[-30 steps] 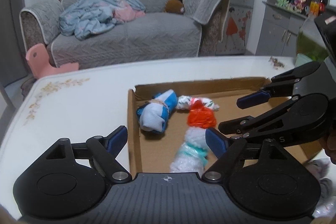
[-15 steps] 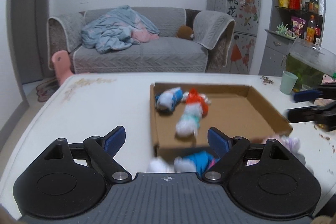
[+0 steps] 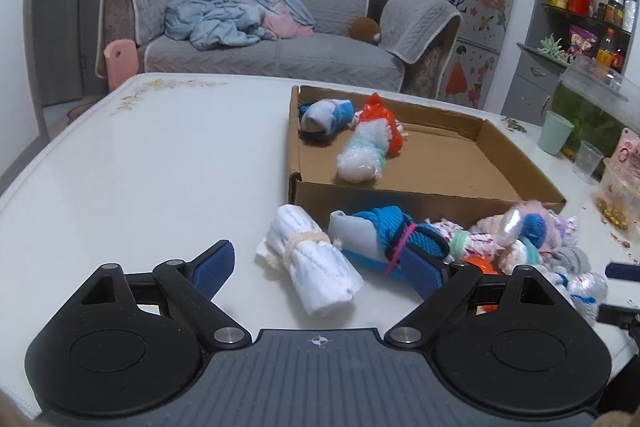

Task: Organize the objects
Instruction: 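Move both tools back to the sock pile on the table, then grasp the white sock roll with the left tool while the right tool grasps a clear bubble-wrap bundle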

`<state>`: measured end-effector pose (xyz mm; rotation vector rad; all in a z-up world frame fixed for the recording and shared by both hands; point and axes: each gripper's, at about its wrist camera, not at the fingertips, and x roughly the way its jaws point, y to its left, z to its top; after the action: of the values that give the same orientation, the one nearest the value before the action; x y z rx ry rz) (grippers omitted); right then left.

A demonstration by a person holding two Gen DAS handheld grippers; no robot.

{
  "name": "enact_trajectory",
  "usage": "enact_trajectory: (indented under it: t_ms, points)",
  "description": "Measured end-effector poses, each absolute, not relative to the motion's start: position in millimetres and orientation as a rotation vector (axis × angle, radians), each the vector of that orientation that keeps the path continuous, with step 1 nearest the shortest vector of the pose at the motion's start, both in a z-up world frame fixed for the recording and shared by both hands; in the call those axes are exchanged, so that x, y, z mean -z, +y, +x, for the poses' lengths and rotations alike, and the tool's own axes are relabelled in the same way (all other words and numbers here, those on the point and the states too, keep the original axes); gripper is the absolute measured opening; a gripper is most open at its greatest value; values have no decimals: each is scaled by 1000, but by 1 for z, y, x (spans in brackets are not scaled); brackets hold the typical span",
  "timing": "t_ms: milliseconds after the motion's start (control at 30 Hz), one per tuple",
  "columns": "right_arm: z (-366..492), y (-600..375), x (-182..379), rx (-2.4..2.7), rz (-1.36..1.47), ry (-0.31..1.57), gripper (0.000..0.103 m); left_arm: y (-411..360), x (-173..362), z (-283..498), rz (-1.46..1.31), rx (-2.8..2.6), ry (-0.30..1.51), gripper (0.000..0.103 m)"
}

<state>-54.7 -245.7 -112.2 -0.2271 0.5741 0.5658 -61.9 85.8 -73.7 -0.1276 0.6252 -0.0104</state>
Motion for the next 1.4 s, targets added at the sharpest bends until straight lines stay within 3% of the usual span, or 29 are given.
enact_trajectory:
  t_ms: [67,167,333,467,567,867,1033,1167,1233,1300,1400]
  points:
    - [-49,-244,116,-561,-228,589,57,86,80,-52,-138,-5,644,95]
    - [-55,-240,120,-583,-242,627,45,89,86,-41,-118,-30,668,95]
    - [-78,-238,115,-647,-263,606,45,104,88,-50,-75,-84,680,96]
    - [-72,-243,117,-624,-252,587,54,110,85,-54,-64,-101,677,96]
    - [-60,-243,126,-603,-259,608,54,107,84,-51,-41,-85,674,97]
    - [-54,-245,133,-621,-249,630,50,100,95,-30,11,-74,702,96]
    - [-56,-246,133,-639,-244,616,50,99,102,-24,15,-52,707,90]
    - [-56,-245,132,-659,-234,619,43,102,106,-21,5,-57,703,88]
    - [-56,-245,132,-668,-224,620,36,103,106,-21,3,-52,692,81]
    - [-57,-246,132,-672,-221,617,32,103,104,-21,3,-32,678,49]
    - [-61,-250,132,-663,-206,607,29,103,102,-24,12,-27,678,44]
